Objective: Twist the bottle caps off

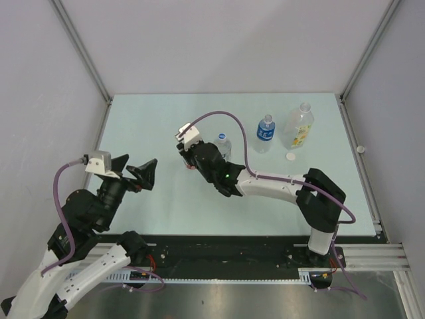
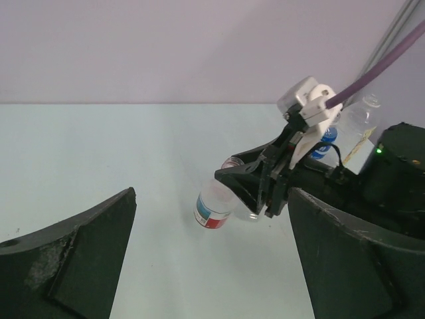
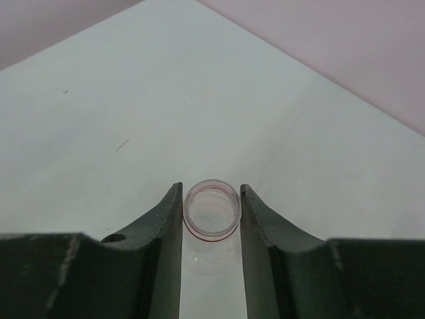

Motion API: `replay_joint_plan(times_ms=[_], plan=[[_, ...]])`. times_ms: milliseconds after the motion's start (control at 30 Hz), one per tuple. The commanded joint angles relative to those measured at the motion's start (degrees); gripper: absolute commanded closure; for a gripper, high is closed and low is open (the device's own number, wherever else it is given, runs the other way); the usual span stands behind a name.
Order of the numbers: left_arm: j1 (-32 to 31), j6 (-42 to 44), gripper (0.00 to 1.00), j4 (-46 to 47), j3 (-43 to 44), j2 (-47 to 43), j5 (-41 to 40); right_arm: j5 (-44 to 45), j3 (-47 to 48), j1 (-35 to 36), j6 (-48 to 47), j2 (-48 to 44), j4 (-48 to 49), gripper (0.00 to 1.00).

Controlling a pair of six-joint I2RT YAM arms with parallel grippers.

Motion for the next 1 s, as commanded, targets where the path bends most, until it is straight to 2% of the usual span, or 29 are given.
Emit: replay_joint_plan(times_ms=[0, 233, 567, 800, 933, 967], plan=[[0.05, -0.26, 0.00, 0.47, -0.74, 0.11, -0.74, 0.42, 5.55, -1.48, 1.91, 3.33, 4.48, 1.00], [0.05, -0.53, 0.00, 0.03, -2.05, -1.11, -1.36, -1.43, 10.13, -3.24, 5.43, 9.84, 2.72, 1.00], [0.05, 0.70, 0.00, 0.20, -3.46, -1.11, -1.80, 0.24, 19.70, -4.74, 5.09, 19.68, -0.79, 1.00], [0.05, 1.14, 0.00, -0.41, -3.63, -1.55, -2.41, -0.37, 22.79, -5.18, 6.93, 22.15, -4.40, 1.00], [0.05, 1.50, 0.00, -0.24, -3.72, -1.29, -2.41, 0.15, 22.35, -4.92, 7.11, 21.19, -5.71, 0.90], [0.05, 1.58, 0.00, -0.23, -3.72, -1.20, -2.41, 0.15, 22.09, -5.00, 7.11, 20.84, -5.81, 0.84]])
